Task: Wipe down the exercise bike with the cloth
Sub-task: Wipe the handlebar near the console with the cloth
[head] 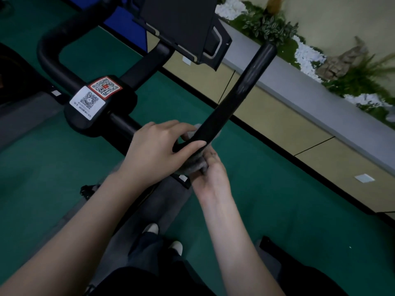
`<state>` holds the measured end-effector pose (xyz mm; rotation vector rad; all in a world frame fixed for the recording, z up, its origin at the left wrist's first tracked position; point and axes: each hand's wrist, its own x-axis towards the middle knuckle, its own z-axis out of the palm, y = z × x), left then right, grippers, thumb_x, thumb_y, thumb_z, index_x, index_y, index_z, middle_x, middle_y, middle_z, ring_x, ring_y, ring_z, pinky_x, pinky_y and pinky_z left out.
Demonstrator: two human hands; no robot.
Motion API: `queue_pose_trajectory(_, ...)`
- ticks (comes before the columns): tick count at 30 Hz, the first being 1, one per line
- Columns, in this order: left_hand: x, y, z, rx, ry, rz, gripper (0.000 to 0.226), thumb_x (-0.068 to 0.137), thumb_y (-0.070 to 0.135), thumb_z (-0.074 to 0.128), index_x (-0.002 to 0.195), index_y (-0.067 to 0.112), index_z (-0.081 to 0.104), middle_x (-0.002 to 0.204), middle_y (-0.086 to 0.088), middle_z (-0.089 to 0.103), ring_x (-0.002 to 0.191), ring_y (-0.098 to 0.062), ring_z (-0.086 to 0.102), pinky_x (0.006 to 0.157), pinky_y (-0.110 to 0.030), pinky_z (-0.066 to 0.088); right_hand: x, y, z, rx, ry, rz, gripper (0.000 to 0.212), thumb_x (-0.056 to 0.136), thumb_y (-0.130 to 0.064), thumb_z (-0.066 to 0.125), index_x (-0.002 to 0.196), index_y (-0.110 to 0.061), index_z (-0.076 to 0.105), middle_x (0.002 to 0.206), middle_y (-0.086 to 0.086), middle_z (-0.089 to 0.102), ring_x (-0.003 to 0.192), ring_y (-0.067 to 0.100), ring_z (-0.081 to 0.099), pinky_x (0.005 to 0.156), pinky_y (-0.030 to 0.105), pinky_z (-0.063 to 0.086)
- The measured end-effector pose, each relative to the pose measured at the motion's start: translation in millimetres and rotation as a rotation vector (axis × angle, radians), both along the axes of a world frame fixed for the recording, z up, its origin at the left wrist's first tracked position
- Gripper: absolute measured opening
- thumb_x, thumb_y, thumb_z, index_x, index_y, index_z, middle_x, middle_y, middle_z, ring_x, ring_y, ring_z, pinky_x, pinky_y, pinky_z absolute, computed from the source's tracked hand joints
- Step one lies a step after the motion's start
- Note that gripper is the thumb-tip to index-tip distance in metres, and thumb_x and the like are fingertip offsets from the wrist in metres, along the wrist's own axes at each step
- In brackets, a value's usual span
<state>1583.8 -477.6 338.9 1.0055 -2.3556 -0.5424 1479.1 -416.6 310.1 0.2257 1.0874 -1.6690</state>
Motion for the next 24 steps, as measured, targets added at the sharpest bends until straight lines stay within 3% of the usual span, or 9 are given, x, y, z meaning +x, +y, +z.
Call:
queue_pose_trajectory(3, -10.4, -3.1, 4.6, 0.045, 0.007, -0.017, 0.042, 0.087, 0.057, 0.054, 0.116, 0.028, 0.063, 0.094, 0.011, 0.065, 0.083, -0.014, 0.064, 0.067, -0.033, 0.052, -10.0, -8.0, 8.5, 0.017, 0.028, -0.085, 0.033, 0.101, -0.006, 0.039, 0.132, -0.002, 0.052, 0.125, 0.021, 0.059, 0.080, 0.016, 0.063, 0.071, 0.025, 0.052)
queue_pose_trajectory(7, -22.2, -10.3, 4.0, 0.049, -0.042, -0.017, 0.056, 0.082, 0.067, 0.043, 0.117, 0.026, 0.060, 0.092, 0.012, 0.062, 0.079, -0.015, 0.062, 0.063, -0.030, 0.048, -17.1, -10.2, 11.2, -0.027, 0.175, -0.276, 0.031, 0.096, -0.007, 0.054, 0.126, -0.001, 0.055, 0.127, 0.022, 0.060, 0.112, 0.029, 0.060, 0.100, 0.039, 0.048)
queue_pose_trajectory(10, -25.3, -12.3, 0.5, 0.059, -0.043, 0.011, 0.054, 0.081, 0.067, 0.046, 0.115, 0.028, 0.060, 0.090, 0.013, 0.061, 0.076, -0.015, 0.062, 0.063, -0.031, 0.049, -10.5, -6.4, 9.2, 0.072, 0.530, -0.350, 0.017, 0.091, -0.005, 0.062, 0.105, -0.014, 0.065, 0.121, 0.019, 0.064, 0.116, 0.030, 0.059, 0.105, 0.046, 0.044)
queue_pose_trajectory(12, -26.5, -12.7, -0.7, 0.052, -0.038, 0.024, 0.051, 0.081, 0.067, 0.049, 0.113, 0.029, 0.062, 0.088, 0.013, 0.061, 0.074, -0.014, 0.063, 0.061, -0.033, 0.051, -12.1, -6.0, 9.5, 0.124, 0.822, -0.368, 0.019, 0.089, -0.003, 0.065, 0.097, -0.021, 0.066, 0.114, 0.013, 0.067, 0.112, 0.026, 0.062, 0.104, 0.046, 0.045)
queue_pose_trajectory(15, -27.2, -12.9, -0.9, 0.050, -0.012, 0.043, 0.048, 0.080, 0.065, 0.053, 0.109, 0.028, 0.064, 0.083, 0.012, 0.061, 0.073, -0.015, 0.063, 0.060, -0.032, 0.052, -29.0, -9.9, 13.3, 0.161, 1.215, -0.319, 0.019, 0.087, 0.001, 0.064, 0.096, -0.015, 0.066, 0.107, 0.010, 0.066, 0.106, 0.019, 0.062, 0.100, 0.037, 0.047)
queue_pose_trajectory(19, -27.5, -10.9, -0.7, 0.034, 0.014, 0.045, 0.045, 0.080, 0.061, 0.059, 0.106, 0.026, 0.068, 0.080, 0.011, 0.063, 0.077, -0.015, 0.063, 0.059, -0.031, 0.051, -59.8, -19.6, 29.5, 0.184, 1.703, -0.131, 0.016, 0.084, 0.002, 0.064, 0.098, -0.004, 0.070, 0.103, 0.011, 0.064, 0.103, 0.014, 0.057, 0.093, 0.011, 0.038)
queue_pose_trajectory(21, -27.0, -11.0, -0.4, 0.013, 0.028, 0.046, 0.044, 0.080, 0.059, 0.061, 0.103, 0.024, 0.069, 0.079, 0.008, 0.064, 0.080, -0.017, 0.062, 0.061, -0.031, 0.049, -71.7, -24.8, 40.1, 0.157, 1.896, 0.001, 0.018, 0.084, 0.003, 0.065, 0.100, -0.002, 0.070, 0.104, 0.014, 0.063, 0.104, 0.018, 0.055, 0.093, 0.010, 0.036)
queue_pose_trajectory(24, -25.2, -11.4, -0.7, 0.009, 0.033, 0.045, 0.047, 0.081, 0.062, 0.058, 0.104, 0.023, 0.070, 0.080, 0.007, 0.066, 0.083, -0.018, 0.062, 0.067, -0.033, 0.048, -82.6, -32.9, 56.9, 0.109, 2.106, 0.134, 0.021, 0.084, 0.003, 0.064, 0.103, -0.003, 0.069, 0.104, 0.017, 0.060, 0.102, 0.024, 0.056, 0.091, 0.020, 0.041)
